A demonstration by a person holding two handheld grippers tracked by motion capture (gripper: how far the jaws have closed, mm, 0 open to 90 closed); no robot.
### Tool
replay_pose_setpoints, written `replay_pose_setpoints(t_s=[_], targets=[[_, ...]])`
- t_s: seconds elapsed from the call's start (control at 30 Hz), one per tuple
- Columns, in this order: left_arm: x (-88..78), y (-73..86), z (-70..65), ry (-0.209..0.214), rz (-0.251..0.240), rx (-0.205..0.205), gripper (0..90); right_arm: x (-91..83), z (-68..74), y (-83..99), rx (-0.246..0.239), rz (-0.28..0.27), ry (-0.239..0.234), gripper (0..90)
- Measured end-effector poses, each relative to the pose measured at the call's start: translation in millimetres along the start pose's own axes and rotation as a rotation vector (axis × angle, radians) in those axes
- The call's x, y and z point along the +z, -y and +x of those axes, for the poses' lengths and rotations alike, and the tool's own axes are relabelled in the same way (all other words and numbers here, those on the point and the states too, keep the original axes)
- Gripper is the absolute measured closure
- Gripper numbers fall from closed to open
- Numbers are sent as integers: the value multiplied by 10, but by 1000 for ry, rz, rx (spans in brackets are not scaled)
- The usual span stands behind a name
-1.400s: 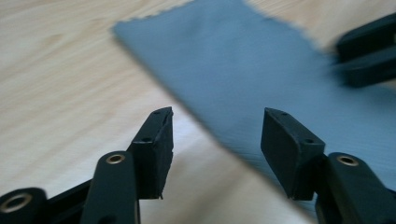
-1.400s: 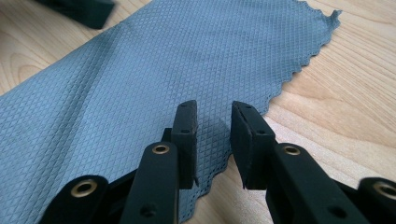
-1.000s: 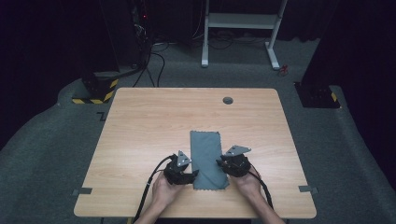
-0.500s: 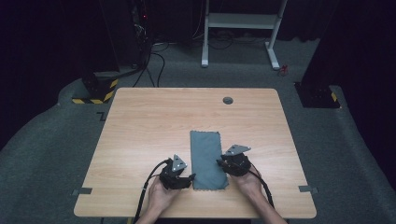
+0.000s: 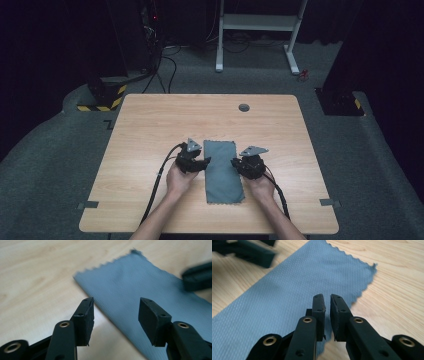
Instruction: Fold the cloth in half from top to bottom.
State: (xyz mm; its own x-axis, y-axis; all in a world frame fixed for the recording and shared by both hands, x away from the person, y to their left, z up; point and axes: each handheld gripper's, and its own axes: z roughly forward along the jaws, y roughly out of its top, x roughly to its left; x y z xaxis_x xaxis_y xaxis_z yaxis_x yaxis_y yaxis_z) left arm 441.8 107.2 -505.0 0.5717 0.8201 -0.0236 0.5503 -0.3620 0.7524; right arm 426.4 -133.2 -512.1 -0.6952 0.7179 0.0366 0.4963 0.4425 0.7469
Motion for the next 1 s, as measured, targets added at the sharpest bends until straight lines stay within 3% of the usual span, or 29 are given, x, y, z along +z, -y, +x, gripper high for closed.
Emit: replay_pose_setpoints(t_s=[0.07, 0.13, 0.27, 0.37, 0.53, 0.67, 0.77, 0.87, 1.0], targets=[[118, -65, 58, -55, 30, -2, 468, 27, 18, -23, 3, -2, 0, 822], [200, -86, 121, -82, 45, -22, 468, 41, 28, -37, 1, 2, 0, 821], [265, -76, 198, -97, 66, -47, 466, 67, 16, -39, -3, 13, -2, 809], [253, -81, 208, -109, 76, -35, 467, 108, -22, -24, 1, 34, -12, 785], [243, -78, 255, -81, 80, -67, 491, 113, -92, -49, 20, 35, -17, 757], [217, -89, 276, -62, 68, -76, 494, 75, -200, -119, 80, 17, -21, 736], [219, -104, 301, -35, 39, -95, 485, 108, -302, -169, 116, 42, -28, 732], [243, -120, 302, -30, 57, -72, 465, 149, -366, -167, 106, 14, 2, 708], [270, -146, 308, -16, 69, -72, 449, 162, -420, -155, 158, 12, -9, 691]])
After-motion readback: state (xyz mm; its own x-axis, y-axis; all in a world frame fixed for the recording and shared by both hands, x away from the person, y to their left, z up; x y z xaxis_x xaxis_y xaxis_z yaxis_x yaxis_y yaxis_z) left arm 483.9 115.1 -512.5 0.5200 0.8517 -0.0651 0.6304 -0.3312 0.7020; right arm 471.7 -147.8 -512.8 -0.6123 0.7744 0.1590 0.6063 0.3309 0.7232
